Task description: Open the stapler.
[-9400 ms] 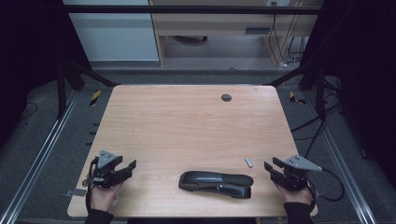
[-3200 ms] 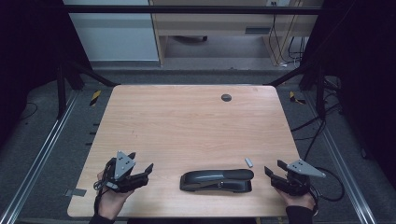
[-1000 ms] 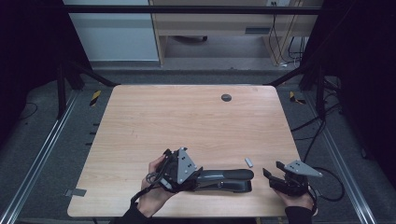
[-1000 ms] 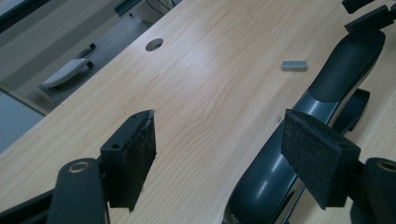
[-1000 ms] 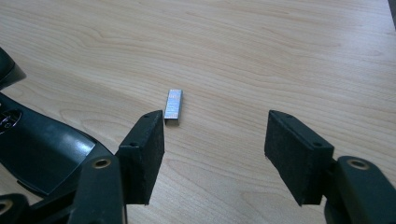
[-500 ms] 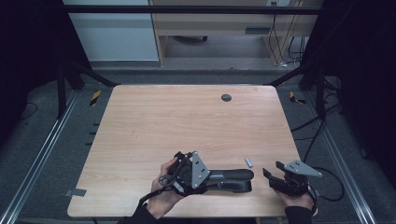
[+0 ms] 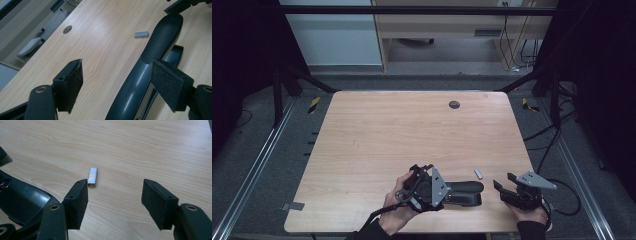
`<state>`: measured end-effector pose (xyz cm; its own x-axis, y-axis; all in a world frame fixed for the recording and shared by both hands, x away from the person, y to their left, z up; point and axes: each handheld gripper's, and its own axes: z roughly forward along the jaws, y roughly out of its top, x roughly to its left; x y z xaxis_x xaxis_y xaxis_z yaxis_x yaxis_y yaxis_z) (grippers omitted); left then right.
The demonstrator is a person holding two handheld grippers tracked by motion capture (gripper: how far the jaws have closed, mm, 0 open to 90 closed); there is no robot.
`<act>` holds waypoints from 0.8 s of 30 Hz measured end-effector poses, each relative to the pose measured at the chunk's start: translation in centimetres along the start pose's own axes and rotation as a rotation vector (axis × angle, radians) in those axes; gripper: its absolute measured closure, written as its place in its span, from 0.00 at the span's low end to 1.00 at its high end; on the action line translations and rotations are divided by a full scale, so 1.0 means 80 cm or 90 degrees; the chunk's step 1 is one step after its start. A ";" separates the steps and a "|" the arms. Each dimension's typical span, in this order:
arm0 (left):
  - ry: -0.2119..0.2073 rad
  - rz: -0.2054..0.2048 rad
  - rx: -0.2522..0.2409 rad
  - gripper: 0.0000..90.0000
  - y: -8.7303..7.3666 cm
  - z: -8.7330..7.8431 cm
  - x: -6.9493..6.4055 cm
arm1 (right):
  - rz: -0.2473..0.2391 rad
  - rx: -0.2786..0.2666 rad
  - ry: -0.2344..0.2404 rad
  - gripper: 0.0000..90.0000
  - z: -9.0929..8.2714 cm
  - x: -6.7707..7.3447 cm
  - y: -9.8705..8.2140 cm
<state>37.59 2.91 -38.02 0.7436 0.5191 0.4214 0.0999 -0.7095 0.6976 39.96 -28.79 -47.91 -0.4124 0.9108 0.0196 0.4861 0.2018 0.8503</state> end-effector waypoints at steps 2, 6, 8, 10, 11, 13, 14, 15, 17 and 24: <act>0.000 0.007 0.001 0.28 0.003 0.001 -0.003 | -0.001 0.000 0.000 0.42 0.000 0.000 0.000; -0.004 0.017 0.004 0.28 0.005 0.005 -0.010 | 0.001 -0.002 -0.002 0.42 0.000 0.000 0.000; -0.003 0.024 0.008 0.27 0.006 0.007 -0.013 | 0.002 -0.001 -0.002 0.42 0.000 0.000 0.000; -0.003 0.028 0.010 0.27 0.006 0.009 -0.015 | -0.001 -0.001 -0.002 0.42 0.000 0.000 0.000; -0.004 0.031 0.011 0.27 0.007 0.010 -0.016 | -0.001 -0.001 -0.002 0.42 0.001 0.000 0.000; -0.005 0.032 0.013 0.27 0.007 0.011 -0.019 | 0.001 0.000 -0.002 0.42 0.001 0.000 0.000; -0.005 0.037 0.016 0.27 0.008 0.012 -0.021 | 0.001 0.000 -0.001 0.42 0.001 0.000 0.000; -0.005 0.040 0.014 0.27 0.009 0.013 -0.022 | -0.001 -0.001 -0.002 0.42 0.001 0.000 0.000; -0.007 0.042 0.014 0.27 0.011 0.013 -0.024 | -0.001 -0.001 -0.002 0.42 0.001 0.000 0.000; -0.010 0.054 0.018 0.27 0.015 0.019 -0.032 | 0.004 -0.001 -0.001 0.42 0.000 0.000 0.000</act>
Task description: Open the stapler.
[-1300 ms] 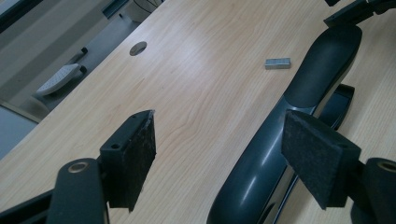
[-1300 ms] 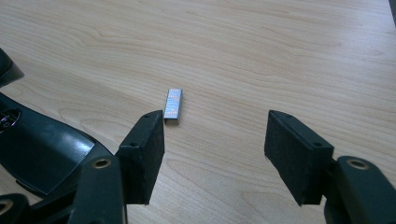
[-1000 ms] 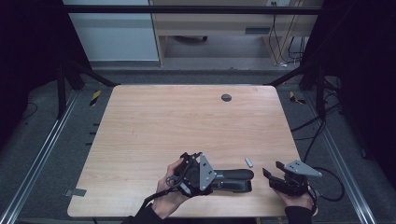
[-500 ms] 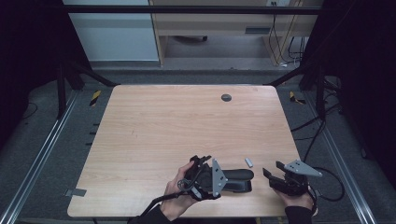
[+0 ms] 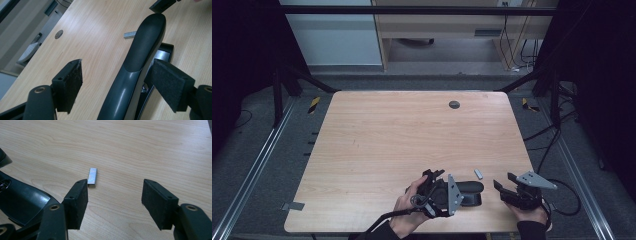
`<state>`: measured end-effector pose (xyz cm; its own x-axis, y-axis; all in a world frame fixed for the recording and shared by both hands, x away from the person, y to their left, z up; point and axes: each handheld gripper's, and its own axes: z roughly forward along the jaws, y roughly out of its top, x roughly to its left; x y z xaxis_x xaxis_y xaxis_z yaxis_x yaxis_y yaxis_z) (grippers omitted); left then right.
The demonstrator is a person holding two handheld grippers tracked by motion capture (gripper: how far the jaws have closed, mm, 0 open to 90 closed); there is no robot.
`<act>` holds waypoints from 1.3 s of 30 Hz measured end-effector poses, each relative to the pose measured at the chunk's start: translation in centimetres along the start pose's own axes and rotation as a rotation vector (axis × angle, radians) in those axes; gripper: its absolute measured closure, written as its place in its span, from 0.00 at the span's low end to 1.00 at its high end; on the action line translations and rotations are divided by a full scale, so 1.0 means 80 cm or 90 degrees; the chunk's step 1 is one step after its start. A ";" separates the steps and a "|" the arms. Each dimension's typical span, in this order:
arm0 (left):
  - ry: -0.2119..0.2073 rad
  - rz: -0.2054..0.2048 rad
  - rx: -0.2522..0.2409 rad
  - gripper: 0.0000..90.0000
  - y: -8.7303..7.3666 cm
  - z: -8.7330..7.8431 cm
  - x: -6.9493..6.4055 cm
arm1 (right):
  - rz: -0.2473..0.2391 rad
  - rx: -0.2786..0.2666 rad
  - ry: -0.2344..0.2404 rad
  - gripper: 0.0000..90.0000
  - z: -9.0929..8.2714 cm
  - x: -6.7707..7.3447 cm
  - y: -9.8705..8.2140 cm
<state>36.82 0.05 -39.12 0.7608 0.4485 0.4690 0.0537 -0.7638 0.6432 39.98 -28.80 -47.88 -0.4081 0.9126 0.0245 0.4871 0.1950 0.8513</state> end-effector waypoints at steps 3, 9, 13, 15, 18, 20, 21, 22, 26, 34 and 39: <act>0.000 0.008 0.005 0.27 0.002 0.005 -0.005 | -0.004 0.000 -0.001 0.42 0.000 0.000 0.000; 0.002 0.023 0.010 0.26 0.004 0.010 -0.012 | -0.005 0.000 0.000 0.43 0.000 0.000 0.000; 0.002 0.031 0.014 0.26 0.005 0.013 -0.017 | -0.005 0.000 0.000 0.44 0.001 0.000 0.000; 0.002 0.036 0.016 0.26 0.005 0.014 -0.020 | -0.003 0.001 0.001 0.44 0.001 0.000 0.000; 0.004 0.041 0.016 0.26 0.006 0.017 -0.023 | -0.004 0.001 0.003 0.45 0.001 0.001 0.000; 0.004 0.045 0.019 0.26 0.007 0.019 -0.025 | -0.004 0.002 0.003 0.45 0.001 0.001 0.000; 0.005 0.047 0.019 0.26 0.007 0.020 -0.026 | -0.003 0.002 0.004 0.45 0.001 0.001 0.000; 0.005 0.049 0.022 0.26 0.007 0.021 -0.027 | -0.004 0.002 0.004 0.45 0.001 0.001 0.000; 0.009 0.059 0.026 0.26 0.008 0.025 -0.031 | -0.004 0.003 0.006 0.46 0.000 0.001 0.000; 0.020 0.086 0.037 0.26 0.009 0.035 -0.041 | -0.003 0.004 0.008 0.47 0.001 0.001 0.000; 0.022 0.094 0.041 0.26 0.010 0.041 -0.044 | -0.003 0.005 0.010 0.48 0.001 0.001 0.000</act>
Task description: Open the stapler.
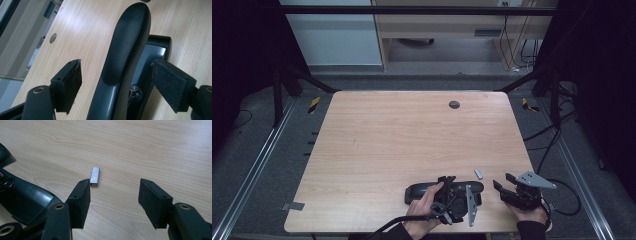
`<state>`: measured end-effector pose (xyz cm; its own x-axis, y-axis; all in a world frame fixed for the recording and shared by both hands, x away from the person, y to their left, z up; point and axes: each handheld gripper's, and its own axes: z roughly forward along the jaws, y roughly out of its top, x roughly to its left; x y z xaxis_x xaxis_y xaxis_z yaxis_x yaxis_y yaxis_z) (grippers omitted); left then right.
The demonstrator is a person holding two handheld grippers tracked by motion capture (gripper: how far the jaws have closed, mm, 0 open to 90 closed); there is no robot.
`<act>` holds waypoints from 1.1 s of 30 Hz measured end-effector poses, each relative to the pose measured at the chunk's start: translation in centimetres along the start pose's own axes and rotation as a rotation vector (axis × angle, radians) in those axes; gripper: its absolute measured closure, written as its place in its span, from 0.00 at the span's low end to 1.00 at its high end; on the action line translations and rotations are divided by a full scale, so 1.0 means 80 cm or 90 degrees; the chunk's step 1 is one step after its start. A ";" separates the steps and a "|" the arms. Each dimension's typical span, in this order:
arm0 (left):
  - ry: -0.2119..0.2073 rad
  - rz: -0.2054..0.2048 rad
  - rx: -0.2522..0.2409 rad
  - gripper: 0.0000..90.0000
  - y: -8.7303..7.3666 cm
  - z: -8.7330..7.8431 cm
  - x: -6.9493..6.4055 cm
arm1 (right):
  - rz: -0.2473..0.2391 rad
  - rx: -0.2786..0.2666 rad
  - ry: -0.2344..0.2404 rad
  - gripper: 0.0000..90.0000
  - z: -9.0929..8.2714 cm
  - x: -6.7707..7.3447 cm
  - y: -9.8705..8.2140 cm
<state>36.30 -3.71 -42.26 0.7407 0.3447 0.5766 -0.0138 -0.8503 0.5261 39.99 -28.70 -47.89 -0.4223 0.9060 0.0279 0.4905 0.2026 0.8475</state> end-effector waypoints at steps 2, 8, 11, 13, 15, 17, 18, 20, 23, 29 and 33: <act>0.001 0.008 0.006 0.26 0.001 0.002 -0.001 | 0.001 0.001 0.001 0.49 0.000 0.000 0.000; 0.007 0.018 0.011 0.26 0.003 0.011 -0.005 | 0.002 0.001 0.004 0.50 0.000 0.000 0.000; 0.012 0.033 0.023 0.27 0.004 0.014 -0.004 | 0.000 0.001 0.005 0.52 0.000 0.001 0.000; 0.013 0.030 0.020 0.28 0.004 0.016 -0.005 | -0.001 0.001 0.005 0.52 0.000 0.001 0.000; 0.014 0.032 0.019 0.29 0.005 0.019 -0.007 | -0.001 0.001 0.007 0.53 0.000 0.001 0.000; 0.015 0.043 0.029 0.30 0.006 0.021 -0.007 | -0.002 0.001 0.009 0.54 0.000 0.001 0.000; 0.016 0.041 0.028 0.31 0.007 0.023 -0.008 | -0.002 0.001 0.010 0.54 0.000 0.001 0.000; 0.021 0.047 0.030 0.32 0.008 0.024 -0.008 | -0.002 0.001 0.011 0.54 0.000 0.002 0.000; 0.024 0.056 0.034 0.34 0.010 0.025 -0.008 | -0.005 0.004 0.014 0.55 0.001 0.002 0.000; 0.027 0.059 0.034 0.39 0.012 0.031 -0.013 | -0.002 0.008 0.025 0.59 0.001 0.005 0.001; 0.033 0.067 0.037 0.42 0.013 0.035 -0.015 | -0.005 0.011 0.039 0.63 0.002 0.007 0.000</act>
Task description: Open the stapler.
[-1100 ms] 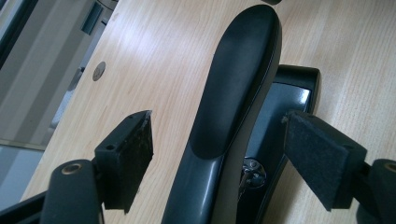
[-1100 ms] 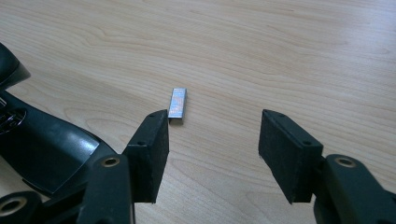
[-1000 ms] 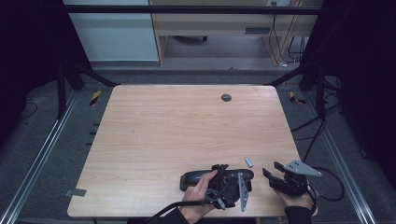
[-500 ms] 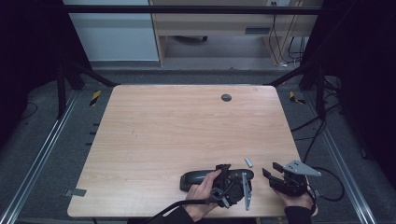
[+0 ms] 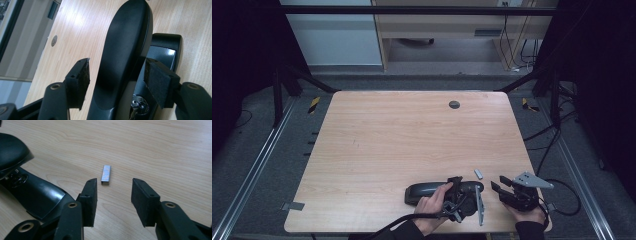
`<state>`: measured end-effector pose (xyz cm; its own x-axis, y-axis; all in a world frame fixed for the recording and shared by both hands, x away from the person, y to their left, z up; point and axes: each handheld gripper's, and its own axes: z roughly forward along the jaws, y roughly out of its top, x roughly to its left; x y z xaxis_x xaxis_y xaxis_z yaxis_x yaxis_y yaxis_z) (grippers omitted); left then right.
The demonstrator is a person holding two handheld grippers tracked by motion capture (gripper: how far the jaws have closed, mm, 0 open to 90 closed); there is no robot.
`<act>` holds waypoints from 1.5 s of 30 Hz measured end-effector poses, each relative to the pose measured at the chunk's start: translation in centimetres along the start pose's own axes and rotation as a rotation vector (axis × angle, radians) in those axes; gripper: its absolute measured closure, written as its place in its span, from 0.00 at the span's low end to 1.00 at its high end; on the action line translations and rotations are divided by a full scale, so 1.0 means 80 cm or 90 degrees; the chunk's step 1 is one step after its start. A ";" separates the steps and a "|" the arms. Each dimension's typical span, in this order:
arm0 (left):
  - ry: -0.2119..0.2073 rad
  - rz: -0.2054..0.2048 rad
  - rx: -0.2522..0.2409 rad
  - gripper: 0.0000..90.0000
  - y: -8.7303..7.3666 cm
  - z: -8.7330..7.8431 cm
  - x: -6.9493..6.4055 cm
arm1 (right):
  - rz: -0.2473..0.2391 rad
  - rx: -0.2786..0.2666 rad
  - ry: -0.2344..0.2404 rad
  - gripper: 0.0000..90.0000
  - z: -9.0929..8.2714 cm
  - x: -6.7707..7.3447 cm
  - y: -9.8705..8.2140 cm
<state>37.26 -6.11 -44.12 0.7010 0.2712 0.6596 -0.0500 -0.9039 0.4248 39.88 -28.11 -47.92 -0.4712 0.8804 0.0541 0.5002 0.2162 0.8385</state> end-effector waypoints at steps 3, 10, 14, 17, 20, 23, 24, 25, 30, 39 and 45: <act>0.003 0.010 0.005 0.44 0.002 0.002 -0.001 | -0.009 0.004 0.011 0.67 0.003 0.004 0.000; 0.008 0.017 0.013 0.49 0.004 0.006 -0.003 | -0.026 0.010 0.054 0.73 0.008 0.016 0.001; 0.010 0.016 0.012 0.53 0.005 0.008 -0.003 | -0.031 0.012 0.074 0.77 0.010 0.023 0.001; 0.010 0.017 0.014 0.54 0.005 0.007 -0.002 | -0.036 0.013 0.091 0.81 0.011 0.025 0.001; 0.010 0.015 0.012 0.55 0.005 0.007 -0.002 | -0.035 0.012 0.103 0.85 0.011 0.026 0.000; 0.016 0.017 0.015 0.55 0.005 0.007 -0.004 | -0.035 0.015 0.112 0.88 0.012 0.027 0.000; 0.019 0.018 0.015 0.56 0.006 0.007 -0.005 | -0.037 0.018 0.115 0.88 0.013 0.028 -0.001; 0.021 0.018 0.015 0.56 0.006 0.007 -0.005 | -0.038 0.020 0.119 0.89 0.013 0.028 -0.001; 0.022 0.021 0.017 0.56 0.006 0.007 -0.005 | -0.045 0.031 0.133 0.93 0.017 0.033 -0.001; 0.025 0.023 0.017 0.57 0.006 0.007 -0.006 | -0.051 0.053 0.153 0.98 0.026 0.041 -0.002; 0.031 0.028 0.019 0.57 0.006 0.007 -0.008 | -0.047 0.068 0.164 1.00 0.030 0.042 -0.003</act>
<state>37.21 -6.92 -44.67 0.6626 0.2468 0.7072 -0.0577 -0.9245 0.3767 39.90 -24.16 -49.23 -0.6718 0.7269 0.1425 0.5244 0.3309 0.7845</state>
